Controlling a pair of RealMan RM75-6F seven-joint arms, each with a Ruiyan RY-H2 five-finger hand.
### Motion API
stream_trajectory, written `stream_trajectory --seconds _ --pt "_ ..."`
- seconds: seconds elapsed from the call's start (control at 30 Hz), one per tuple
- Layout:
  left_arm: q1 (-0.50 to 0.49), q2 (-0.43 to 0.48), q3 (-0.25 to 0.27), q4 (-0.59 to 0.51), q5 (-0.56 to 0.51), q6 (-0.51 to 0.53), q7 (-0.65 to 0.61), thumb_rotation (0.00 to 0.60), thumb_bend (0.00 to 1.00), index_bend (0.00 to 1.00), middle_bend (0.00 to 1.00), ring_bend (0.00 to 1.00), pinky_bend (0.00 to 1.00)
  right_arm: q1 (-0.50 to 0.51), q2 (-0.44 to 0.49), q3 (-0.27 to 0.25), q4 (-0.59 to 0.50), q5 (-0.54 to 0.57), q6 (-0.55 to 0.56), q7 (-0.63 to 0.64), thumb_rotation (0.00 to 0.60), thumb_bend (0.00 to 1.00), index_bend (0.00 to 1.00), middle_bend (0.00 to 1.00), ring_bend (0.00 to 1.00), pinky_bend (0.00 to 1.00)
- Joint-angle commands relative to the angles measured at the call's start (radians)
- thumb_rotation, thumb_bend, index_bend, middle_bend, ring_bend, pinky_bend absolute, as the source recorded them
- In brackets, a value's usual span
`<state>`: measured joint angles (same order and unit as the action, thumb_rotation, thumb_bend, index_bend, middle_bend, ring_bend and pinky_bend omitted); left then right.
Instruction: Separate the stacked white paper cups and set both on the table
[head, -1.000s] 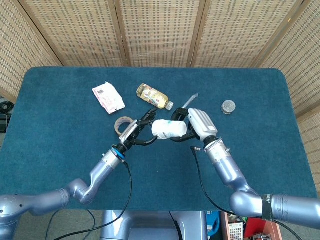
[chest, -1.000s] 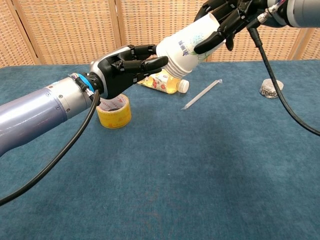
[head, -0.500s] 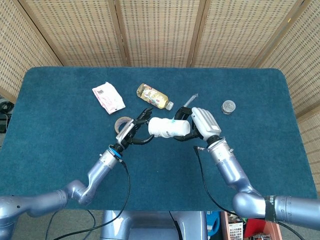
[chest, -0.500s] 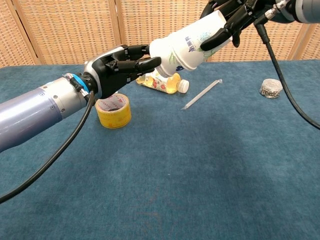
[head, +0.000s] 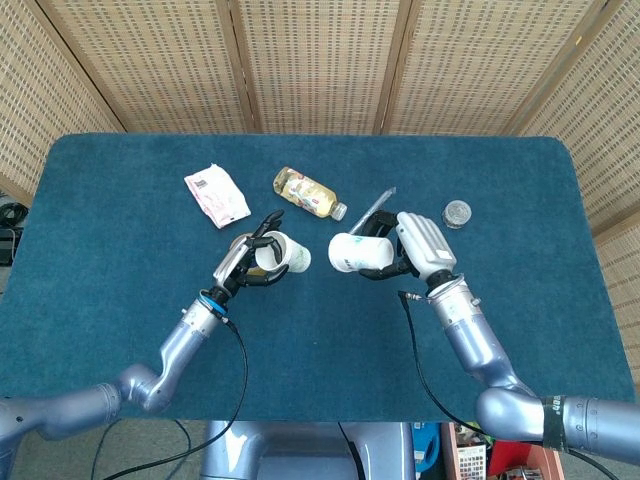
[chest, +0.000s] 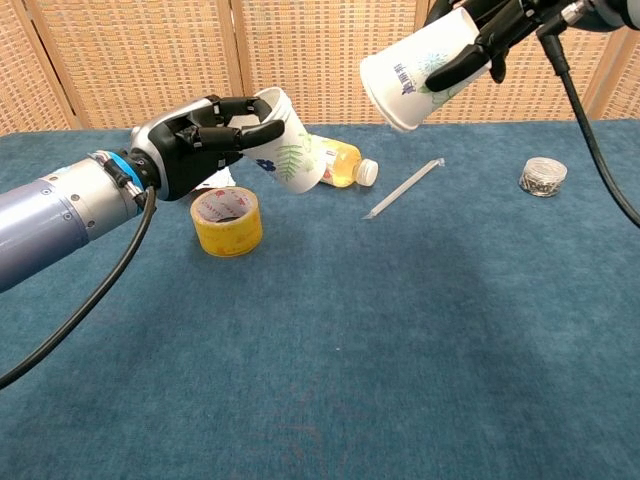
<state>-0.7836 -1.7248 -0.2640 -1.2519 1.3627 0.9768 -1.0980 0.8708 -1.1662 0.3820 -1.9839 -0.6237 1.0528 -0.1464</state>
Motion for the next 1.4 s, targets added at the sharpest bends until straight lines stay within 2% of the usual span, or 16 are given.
stream_trajectory --seconds 0.03,0.23,0.47,0.77,0.97,1.0,1.03,1.17,1.4 --pt "0.009 0.016 0.001 -0.019 0.001 0.008 0.023 0.600 0.38 0.66 0.01 0.00 0.00 -0.007 0.007 -0.002 -0.006 -0.004 0.005 0.002 0.600 0.15 0.70 0.60 0.45 0.67" --pt "0.025 0.069 0.008 -0.057 -0.022 -0.009 0.118 0.600 0.38 0.66 0.01 0.00 0.00 -0.028 0.035 -0.011 -0.011 -0.013 0.018 -0.004 0.600 0.15 0.70 0.60 0.45 0.67" --pt "0.053 0.182 0.010 -0.154 -0.108 -0.052 0.295 0.600 0.38 0.66 0.03 0.00 0.00 -0.057 0.074 -0.044 -0.002 -0.032 0.040 -0.043 0.600 0.15 0.70 0.60 0.45 0.67" --pt "0.109 0.425 0.049 -0.432 -0.193 -0.042 0.636 0.600 0.38 0.67 0.04 0.00 0.00 -0.110 0.084 -0.133 0.032 -0.054 0.086 -0.127 0.600 0.15 0.70 0.60 0.45 0.67" --pt "0.146 0.573 0.104 -0.613 -0.251 0.004 0.899 0.600 0.38 0.68 0.08 0.00 0.00 -0.149 0.072 -0.184 0.049 -0.078 0.121 -0.168 0.600 0.15 0.70 0.59 0.45 0.67" --pt "0.154 0.590 0.117 -0.633 -0.260 0.020 0.949 0.600 0.38 0.68 0.08 0.00 0.00 -0.156 0.069 -0.193 0.052 -0.083 0.129 -0.177 0.600 0.15 0.70 0.59 0.45 0.67" --pt "0.174 0.613 0.152 -0.646 -0.273 0.050 1.036 0.600 0.38 0.68 0.08 0.00 0.00 -0.172 0.064 -0.215 0.058 -0.089 0.139 -0.190 0.600 0.15 0.70 0.59 0.45 0.67" --pt "0.204 0.608 0.183 -0.666 -0.313 0.107 1.155 0.600 0.38 0.68 0.08 0.00 0.00 -0.203 0.042 -0.238 0.076 -0.128 0.163 -0.195 0.600 0.15 0.70 0.58 0.45 0.67" --pt "0.247 0.538 0.214 -0.594 -0.300 0.149 1.207 0.600 0.38 0.68 0.07 0.00 0.00 -0.250 -0.005 -0.273 0.144 -0.164 0.190 -0.219 0.600 0.15 0.70 0.57 0.45 0.67"
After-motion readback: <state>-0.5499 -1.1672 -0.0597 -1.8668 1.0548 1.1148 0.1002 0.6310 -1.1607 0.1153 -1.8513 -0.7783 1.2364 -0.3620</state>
